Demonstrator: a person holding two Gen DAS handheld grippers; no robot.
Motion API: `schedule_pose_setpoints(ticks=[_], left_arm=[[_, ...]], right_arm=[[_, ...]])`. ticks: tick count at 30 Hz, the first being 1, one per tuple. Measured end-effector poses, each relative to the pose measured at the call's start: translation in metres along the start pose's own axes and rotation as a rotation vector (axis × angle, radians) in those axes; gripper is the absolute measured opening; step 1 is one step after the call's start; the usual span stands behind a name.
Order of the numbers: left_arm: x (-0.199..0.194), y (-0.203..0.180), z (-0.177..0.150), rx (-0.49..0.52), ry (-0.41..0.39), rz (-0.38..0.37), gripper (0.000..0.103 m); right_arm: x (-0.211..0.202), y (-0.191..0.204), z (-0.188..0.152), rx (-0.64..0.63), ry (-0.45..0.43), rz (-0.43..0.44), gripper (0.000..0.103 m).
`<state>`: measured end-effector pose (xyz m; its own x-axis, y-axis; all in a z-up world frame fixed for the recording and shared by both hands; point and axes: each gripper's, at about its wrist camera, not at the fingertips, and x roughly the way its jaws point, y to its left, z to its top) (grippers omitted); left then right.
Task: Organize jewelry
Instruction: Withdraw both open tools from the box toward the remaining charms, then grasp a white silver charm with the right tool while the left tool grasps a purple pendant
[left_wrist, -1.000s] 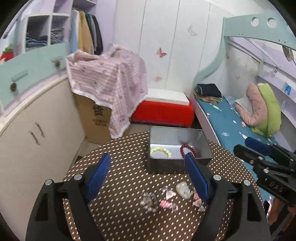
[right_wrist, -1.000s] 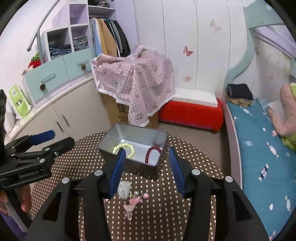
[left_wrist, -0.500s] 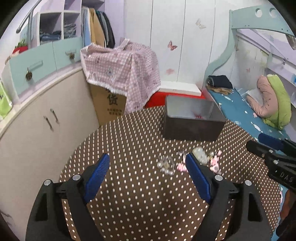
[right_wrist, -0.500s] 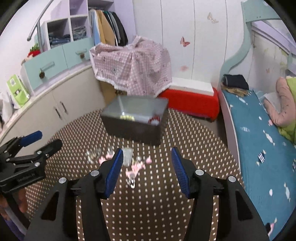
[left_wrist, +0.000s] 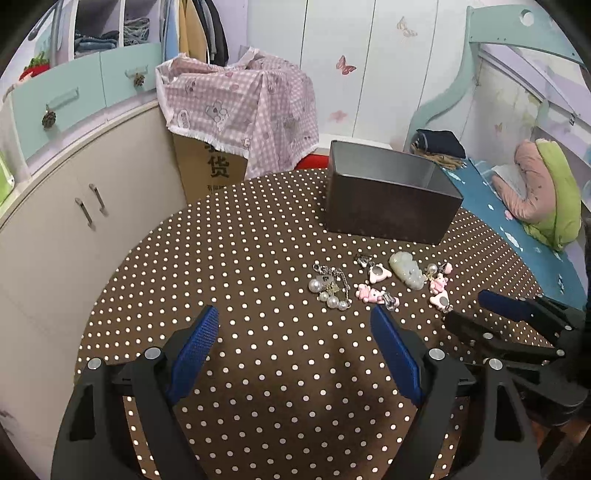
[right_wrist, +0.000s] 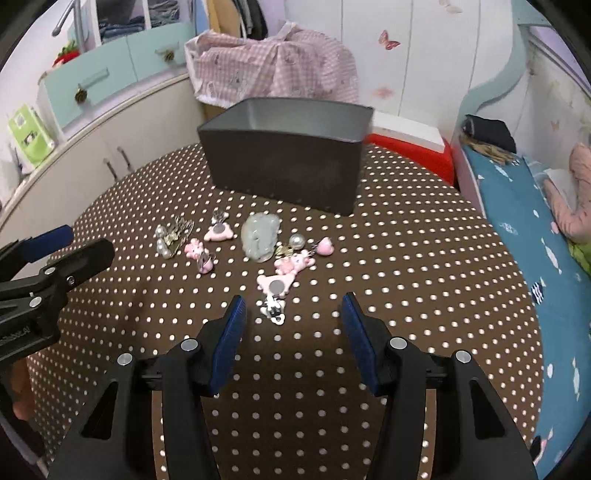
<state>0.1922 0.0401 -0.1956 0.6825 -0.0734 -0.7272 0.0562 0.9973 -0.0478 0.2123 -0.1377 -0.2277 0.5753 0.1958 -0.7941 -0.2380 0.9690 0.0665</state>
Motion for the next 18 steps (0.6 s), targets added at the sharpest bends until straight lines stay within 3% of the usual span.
schedule_pose_setpoints(ticks=[3, 4, 6, 10, 18], left_arm=[[0.003, -0.002, 0.0, -0.014, 0.011, -0.014, 0.081], [0.005, -0.003, 0.0, -0.016, 0.014, -0.018, 0.081], [0.007, -0.008, 0.001, -0.012, 0.019, -0.023, 0.081], [0.011, -0.019, 0.001, 0.003, 0.025, -0.03, 0.081], [0.025, -0.045, 0.005, 0.023, 0.063, -0.037, 0.081]], right_arm=[[0.006, 0.002, -0.001, -0.012, 0.01, 0.013, 0.051], [0.008, 0.003, -0.002, -0.019, 0.015, 0.017, 0.045], [0.008, 0.004, -0.002, -0.05, 0.01, 0.006, 0.04], [0.007, 0.002, -0.001, -0.062, 0.013, 0.038, 0.016], [-0.003, -0.026, -0.006, -0.011, -0.012, 0.053, 0.016]])
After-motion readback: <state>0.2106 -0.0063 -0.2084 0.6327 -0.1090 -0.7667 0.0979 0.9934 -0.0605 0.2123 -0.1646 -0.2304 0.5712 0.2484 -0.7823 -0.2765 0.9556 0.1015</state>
